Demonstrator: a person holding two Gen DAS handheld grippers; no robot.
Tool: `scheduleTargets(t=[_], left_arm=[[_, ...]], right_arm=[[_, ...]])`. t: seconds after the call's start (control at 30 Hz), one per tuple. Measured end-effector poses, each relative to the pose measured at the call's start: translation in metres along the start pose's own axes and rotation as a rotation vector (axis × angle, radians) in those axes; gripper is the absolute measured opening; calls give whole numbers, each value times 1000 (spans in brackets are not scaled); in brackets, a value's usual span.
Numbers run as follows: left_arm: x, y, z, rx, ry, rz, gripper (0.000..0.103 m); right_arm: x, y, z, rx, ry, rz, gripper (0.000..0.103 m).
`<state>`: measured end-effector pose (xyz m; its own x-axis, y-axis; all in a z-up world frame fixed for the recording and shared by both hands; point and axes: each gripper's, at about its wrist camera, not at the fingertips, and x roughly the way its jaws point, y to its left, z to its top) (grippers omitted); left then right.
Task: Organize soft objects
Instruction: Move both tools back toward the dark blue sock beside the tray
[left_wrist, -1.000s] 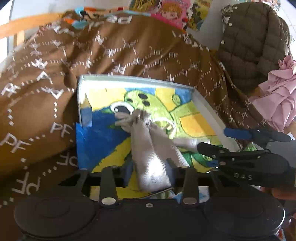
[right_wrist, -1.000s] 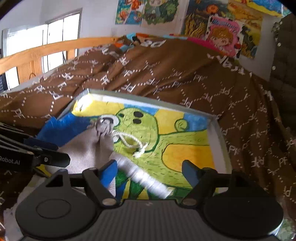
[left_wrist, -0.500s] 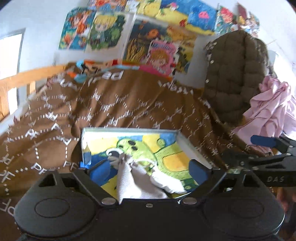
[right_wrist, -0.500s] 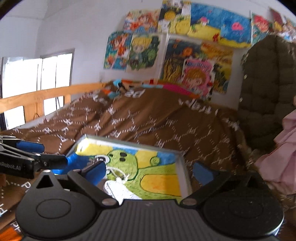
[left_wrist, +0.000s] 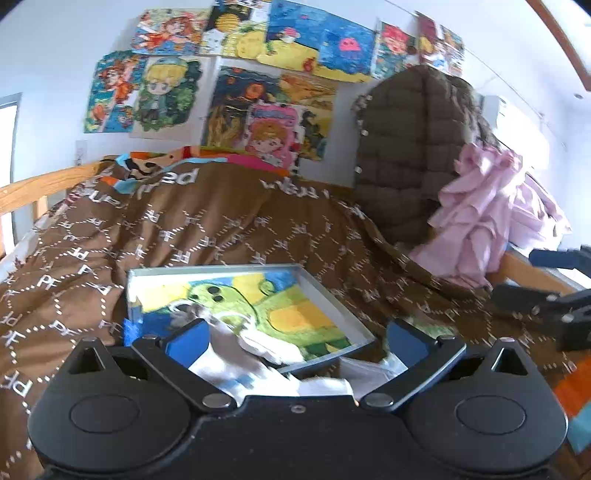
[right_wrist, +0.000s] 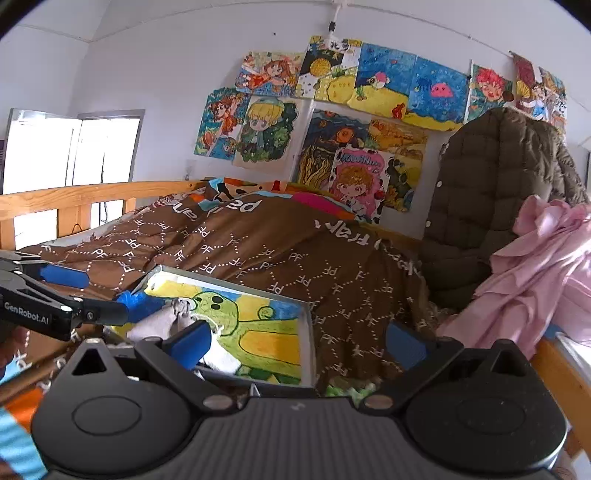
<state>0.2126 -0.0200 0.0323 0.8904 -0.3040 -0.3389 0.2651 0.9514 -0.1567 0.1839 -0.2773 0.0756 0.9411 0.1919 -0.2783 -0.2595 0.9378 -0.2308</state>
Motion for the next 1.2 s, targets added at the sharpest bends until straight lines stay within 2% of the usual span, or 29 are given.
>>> scheduleTargets(t=[0.17,0.33,0.47,0.73,1.2], left_arm=[[-6,-21,-21,101,61,-74,102],[-11,-32,-46,220,110,-136,102],[-14,-39,-62,276,157,-171,102],[-11,-44,-75,273,218,-184,102],[-11,-49,-94,291,309,-201,102]], right_arm=[[-30,-12,-29,-7,24,-14,103],[-38,-17,-55,7,116,15,103],[-38,-13,-73,11,183,41,103],[-33,7,-98,-3,302,105,103],[-25,16,-109,-13,379,116,103]])
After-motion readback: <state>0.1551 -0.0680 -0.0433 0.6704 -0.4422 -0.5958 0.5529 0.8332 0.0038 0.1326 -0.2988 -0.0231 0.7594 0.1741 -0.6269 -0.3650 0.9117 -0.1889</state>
